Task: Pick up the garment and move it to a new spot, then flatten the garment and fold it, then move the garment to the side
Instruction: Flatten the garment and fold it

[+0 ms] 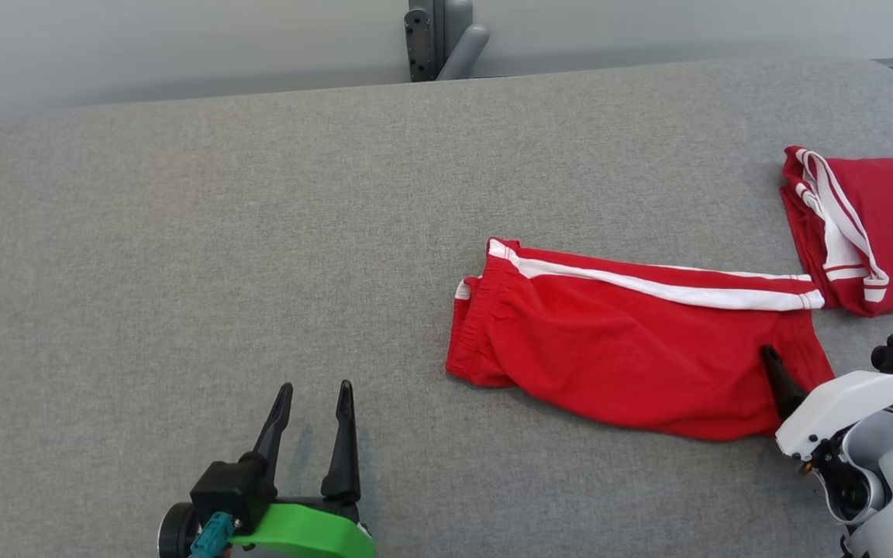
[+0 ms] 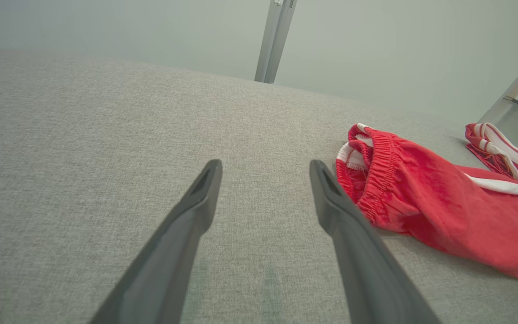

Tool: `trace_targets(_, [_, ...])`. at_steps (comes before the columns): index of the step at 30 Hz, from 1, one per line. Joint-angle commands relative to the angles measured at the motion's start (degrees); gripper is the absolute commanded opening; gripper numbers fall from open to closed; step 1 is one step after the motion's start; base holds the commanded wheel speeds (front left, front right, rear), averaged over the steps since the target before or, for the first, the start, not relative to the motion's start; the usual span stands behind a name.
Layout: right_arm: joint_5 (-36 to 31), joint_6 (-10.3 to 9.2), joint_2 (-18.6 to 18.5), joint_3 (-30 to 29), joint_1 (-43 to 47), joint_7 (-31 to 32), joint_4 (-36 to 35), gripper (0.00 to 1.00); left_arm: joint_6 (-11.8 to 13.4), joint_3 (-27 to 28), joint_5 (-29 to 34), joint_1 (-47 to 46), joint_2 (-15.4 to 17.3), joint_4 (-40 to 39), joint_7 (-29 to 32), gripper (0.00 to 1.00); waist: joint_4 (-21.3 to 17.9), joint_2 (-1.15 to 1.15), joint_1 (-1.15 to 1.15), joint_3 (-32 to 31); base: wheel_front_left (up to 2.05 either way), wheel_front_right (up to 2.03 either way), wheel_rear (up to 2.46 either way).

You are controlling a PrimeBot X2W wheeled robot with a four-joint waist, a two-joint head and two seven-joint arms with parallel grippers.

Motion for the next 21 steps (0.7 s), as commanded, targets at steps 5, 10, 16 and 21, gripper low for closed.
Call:
trace_targets(5, [-0.32,-0.05,0.78,-0.5,-1.0,-1.16,3.07,1.0,-0.4,0.27,0.03,0.72,0.12,-0.35,0.02,1.0,0.99,0.0,0.0,0.53,0.0,0.0,0.0])
trace_targets(10, [-0.37,-0.03,0.53,0.01,-1.95,-2.49,2.55,0.0,-0.31,0.58,0.1,0.79,0.08,-0.4,0.02,1.0,1.06,0.0,0.0,0.49,0.0,0.0,0.0])
trace_targets(16, [1.3,-0.04,-1.8,1.7,-2.51,-2.6,-4.76,0.0,0.07,1.25,-0.37,1.56,0.03,-0.66,0.02,1.0,0.39,0.0,0.0,-0.84,0.0,0.0,0.0])
trace_targets(21, [1.7,-0.04,-6.23,0.64,-0.48,0.25,-13.0,0.0,0.3,1.34,-1.11,2.11,-0.01,-1.15,0.02,1.0,0.08,0.0,0.0,-2.03,0.0,0.0,0.0])
